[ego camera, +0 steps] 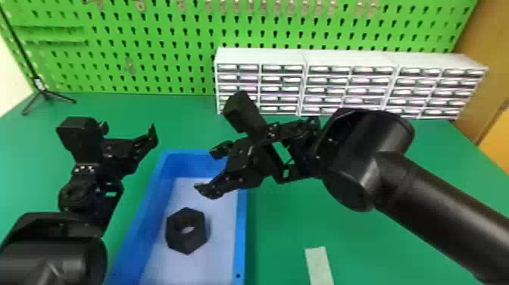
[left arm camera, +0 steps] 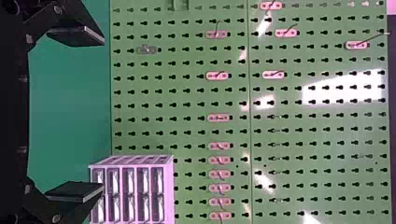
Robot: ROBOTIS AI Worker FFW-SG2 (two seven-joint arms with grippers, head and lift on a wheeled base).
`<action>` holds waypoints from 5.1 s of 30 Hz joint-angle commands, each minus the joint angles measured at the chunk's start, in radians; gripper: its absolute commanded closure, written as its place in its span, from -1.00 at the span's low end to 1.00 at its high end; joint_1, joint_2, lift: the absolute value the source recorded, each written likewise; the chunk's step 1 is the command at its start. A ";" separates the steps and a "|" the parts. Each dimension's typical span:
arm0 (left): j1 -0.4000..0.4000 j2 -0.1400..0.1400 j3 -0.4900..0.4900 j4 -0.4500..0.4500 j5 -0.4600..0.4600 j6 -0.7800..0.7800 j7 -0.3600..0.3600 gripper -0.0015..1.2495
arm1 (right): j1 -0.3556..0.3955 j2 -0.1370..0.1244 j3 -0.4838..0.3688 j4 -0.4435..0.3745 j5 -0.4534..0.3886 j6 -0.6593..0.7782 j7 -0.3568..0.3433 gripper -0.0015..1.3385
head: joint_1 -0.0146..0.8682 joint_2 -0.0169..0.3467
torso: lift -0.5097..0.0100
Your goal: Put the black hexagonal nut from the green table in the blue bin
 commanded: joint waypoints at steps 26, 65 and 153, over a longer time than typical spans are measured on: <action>0.002 -0.002 -0.021 -0.003 0.021 0.000 0.005 -0.71 | 0.244 0.122 -0.512 0.029 0.295 0.051 0.053 -0.48 | 0.58 -0.76 | 0.59; 0.002 -0.003 -0.050 -0.012 0.040 0.008 0.019 -0.71 | 0.480 0.281 -0.845 0.095 0.304 -0.201 -0.240 -0.48 | 0.58 -0.76 | 0.59; 0.006 -0.003 -0.059 -0.014 0.037 0.025 0.027 -0.71 | 0.643 0.334 -0.861 0.129 0.413 -0.580 -0.527 -0.47 | 0.58 -0.76 | 0.59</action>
